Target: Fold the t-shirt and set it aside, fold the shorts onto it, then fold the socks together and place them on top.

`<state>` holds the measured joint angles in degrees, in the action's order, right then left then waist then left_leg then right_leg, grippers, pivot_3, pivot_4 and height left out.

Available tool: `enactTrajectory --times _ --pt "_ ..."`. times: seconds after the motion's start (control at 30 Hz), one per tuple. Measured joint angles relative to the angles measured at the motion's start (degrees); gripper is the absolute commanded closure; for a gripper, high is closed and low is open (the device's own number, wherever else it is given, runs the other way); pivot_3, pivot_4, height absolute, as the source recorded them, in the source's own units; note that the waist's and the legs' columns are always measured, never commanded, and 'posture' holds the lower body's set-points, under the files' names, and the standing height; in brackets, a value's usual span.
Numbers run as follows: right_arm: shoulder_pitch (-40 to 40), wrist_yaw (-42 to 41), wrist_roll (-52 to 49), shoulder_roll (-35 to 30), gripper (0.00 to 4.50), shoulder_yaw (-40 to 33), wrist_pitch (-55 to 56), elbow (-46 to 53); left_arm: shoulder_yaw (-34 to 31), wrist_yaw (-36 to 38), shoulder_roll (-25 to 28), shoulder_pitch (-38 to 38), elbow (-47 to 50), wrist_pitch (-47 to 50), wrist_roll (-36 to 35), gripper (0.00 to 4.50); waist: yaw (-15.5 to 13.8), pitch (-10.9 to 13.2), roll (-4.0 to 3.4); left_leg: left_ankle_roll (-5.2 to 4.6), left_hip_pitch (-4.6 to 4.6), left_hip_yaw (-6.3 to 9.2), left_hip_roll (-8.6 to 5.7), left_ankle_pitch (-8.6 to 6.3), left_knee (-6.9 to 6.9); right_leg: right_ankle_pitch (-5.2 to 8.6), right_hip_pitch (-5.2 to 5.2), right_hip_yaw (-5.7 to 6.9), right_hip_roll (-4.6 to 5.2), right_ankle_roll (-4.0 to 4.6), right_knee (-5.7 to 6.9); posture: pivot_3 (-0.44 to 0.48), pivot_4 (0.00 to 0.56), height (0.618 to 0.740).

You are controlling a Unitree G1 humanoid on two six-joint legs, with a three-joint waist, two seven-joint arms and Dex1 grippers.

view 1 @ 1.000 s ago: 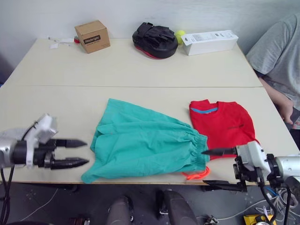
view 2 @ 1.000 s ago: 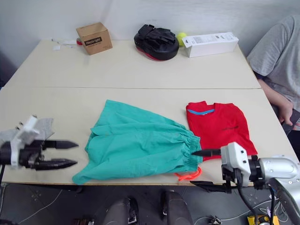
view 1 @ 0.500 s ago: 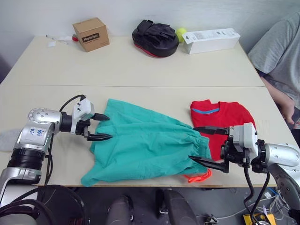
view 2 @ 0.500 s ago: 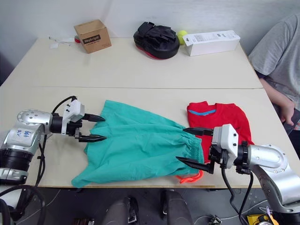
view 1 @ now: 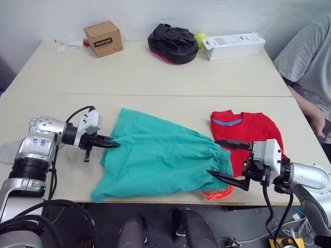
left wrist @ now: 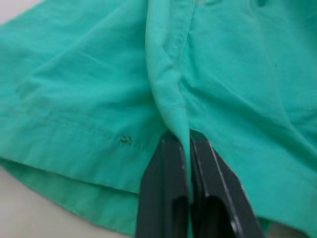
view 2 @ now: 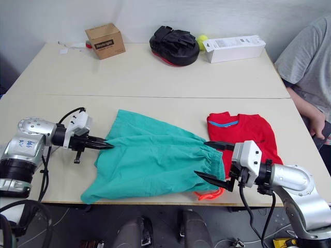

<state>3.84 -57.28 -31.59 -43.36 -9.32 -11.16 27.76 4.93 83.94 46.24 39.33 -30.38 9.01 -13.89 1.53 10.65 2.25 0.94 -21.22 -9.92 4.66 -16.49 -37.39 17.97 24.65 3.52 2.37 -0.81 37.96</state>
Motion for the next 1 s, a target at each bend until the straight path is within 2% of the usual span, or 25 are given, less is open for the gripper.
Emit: enactTrajectory --times 0.17,0.27,0.37,0.5,0.67,0.77,0.83,1.0 --pt "1.4 1.0 1.1 0.8 0.00 -0.1 0.8 0.1 -2.4 0.4 -2.4 9.2 -3.4 4.6 -2.9 4.47 -0.1 0.0 0.07 0.01 -0.03 0.04 -0.03 0.01 -0.08 -0.01 -0.02 0.02 -0.02 -0.03 0.00 0.000 0.150 0.740" --pt "2.2 1.8 1.5 0.9 0.00 -0.5 1.2 0.1 -4.0 -1.7 -2.9 17.2 -10.7 4.3 -2.6 4.47 0.2 0.0 0.10 0.02 -0.01 -0.01 -0.03 0.01 -0.13 -0.02 -0.02 0.00 -0.04 -0.06 0.01 0.000 0.150 0.740" --pt "3.2 2.3 2.1 0.9 0.00 -1.1 1.5 0.1 -4.0 -5.6 -4.2 23.4 -19.0 -0.6 0.6 4.47 0.2 0.0 0.09 0.03 0.06 -0.03 -0.03 0.02 -0.11 -0.02 -0.06 -0.01 -0.04 -0.07 0.03 0.000 0.150 0.740" --pt "3.9 3.2 2.6 1.1 0.00 -1.3 2.0 0.4 -1.7 -10.5 -7.5 26.0 -30.9 -6.3 6.8 4.47 0.1 0.0 0.10 0.04 0.03 -0.03 -0.03 0.03 -0.13 -0.02 -0.05 0.01 -0.05 -0.07 0.04 0.000 0.150 0.740" --pt "4.1 4.4 2.8 1.4 0.00 -1.0 2.2 1.6 -0.2 -15.7 -10.9 26.7 -38.4 -11.2 11.9 4.47 0.1 0.1 0.19 0.04 -0.03 -0.03 -0.02 0.02 -0.14 -0.02 -0.01 0.02 -0.04 -0.07 0.01 0.000 0.150 0.740" --pt "4.2 5.4 3.5 1.8 0.00 -0.2 2.1 1.9 -1.4 -18.5 -12.2 26.8 -40.5 -11.4 12.1 3.79 0.1 0.1 0.20 0.04 -0.03 -0.04 -0.01 0.02 -0.14 -0.02 0.00 0.02 -0.03 -0.07 0.02 0.000 0.150 0.740" --pt "4.6 6.1 3.4 2.2 0.00 -0.1 1.9 3.1 -3.6 -21.0 -12.4 26.8 -41.2 -11.8 11.7 3.18 0.2 0.1 0.20 0.05 -0.03 -0.04 0.02 0.02 -0.13 -0.02 0.01 0.02 -0.04 -0.06 0.03 0.000 0.150 0.740" --pt "6.4 6.9 3.1 2.1 0.00 0.0 0.1 6.7 -9.9 -22.8 -10.5 24.1 -39.1 -22.3 8.6 1.60 0.2 0.1 0.20 0.08 0.00 -0.05 0.05 0.04 -0.12 -0.02 0.00 0.04 -0.04 -0.06 0.05 0.000 0.150 0.740"
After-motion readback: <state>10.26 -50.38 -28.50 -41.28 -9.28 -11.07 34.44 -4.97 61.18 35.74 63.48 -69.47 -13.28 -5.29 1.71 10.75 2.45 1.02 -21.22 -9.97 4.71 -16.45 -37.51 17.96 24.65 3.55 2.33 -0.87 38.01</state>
